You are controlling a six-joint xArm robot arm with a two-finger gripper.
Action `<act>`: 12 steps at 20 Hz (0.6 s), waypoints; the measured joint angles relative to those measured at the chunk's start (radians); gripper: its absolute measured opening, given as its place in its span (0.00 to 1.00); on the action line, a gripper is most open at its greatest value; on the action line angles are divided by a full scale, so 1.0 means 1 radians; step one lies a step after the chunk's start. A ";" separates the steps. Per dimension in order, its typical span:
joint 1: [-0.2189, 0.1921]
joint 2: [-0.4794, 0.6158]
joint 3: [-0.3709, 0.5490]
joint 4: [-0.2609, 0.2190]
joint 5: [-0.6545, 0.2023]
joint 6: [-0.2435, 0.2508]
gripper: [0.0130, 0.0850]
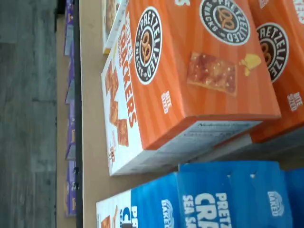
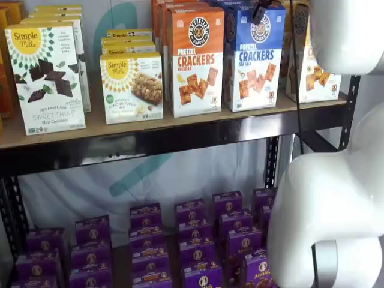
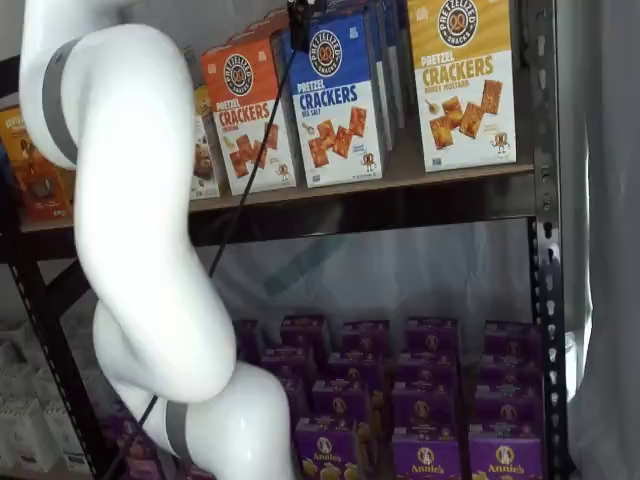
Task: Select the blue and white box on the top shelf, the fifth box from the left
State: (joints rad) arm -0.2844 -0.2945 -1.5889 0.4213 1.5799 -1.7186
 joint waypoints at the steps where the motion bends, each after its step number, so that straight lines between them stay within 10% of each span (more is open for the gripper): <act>1: 0.001 0.008 -0.009 -0.007 0.006 -0.001 1.00; 12: 0.001 0.047 -0.047 -0.035 0.016 -0.011 1.00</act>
State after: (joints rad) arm -0.2832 -0.2474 -1.6362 0.3868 1.5958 -1.7301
